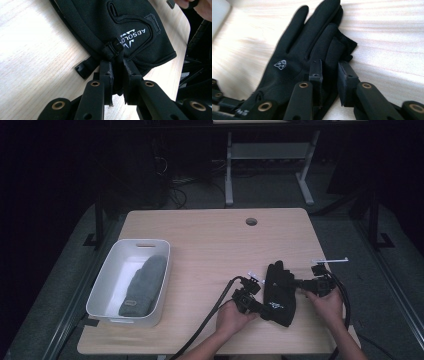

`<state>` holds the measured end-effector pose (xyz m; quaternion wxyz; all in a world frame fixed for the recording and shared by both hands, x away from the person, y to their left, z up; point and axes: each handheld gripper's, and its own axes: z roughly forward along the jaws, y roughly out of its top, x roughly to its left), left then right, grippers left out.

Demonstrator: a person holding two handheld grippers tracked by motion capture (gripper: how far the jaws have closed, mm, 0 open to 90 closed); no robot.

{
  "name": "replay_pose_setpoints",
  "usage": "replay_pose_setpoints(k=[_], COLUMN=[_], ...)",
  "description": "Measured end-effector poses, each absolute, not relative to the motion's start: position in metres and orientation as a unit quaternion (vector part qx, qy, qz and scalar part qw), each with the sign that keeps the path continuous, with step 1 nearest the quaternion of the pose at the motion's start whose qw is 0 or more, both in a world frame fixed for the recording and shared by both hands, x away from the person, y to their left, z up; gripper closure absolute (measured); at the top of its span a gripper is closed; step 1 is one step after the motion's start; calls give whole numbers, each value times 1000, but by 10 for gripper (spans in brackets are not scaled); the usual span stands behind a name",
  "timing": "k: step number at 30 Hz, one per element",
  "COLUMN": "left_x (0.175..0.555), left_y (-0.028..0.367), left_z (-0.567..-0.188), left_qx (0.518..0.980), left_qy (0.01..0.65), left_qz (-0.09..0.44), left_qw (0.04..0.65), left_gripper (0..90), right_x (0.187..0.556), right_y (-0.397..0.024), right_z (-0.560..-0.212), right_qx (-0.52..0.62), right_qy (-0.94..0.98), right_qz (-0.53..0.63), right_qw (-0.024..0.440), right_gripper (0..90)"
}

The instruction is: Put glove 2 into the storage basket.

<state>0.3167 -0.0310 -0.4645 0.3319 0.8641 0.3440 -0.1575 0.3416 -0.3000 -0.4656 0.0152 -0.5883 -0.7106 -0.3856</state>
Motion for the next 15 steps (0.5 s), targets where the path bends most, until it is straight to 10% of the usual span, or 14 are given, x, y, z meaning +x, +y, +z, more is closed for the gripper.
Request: replay_pose_setpoints(k=[15], left_x=[316], left_y=[-3], left_z=[-460], left_qx=[860], left_qy=[353], left_qz=[-156], left_qw=[335], left_gripper=[812], right_x=[341], right_y=[-291], right_z=[-460], right_qx=[-585], right_qy=[-697], right_qz=[-411], right_qw=[53], right_gripper=[810])
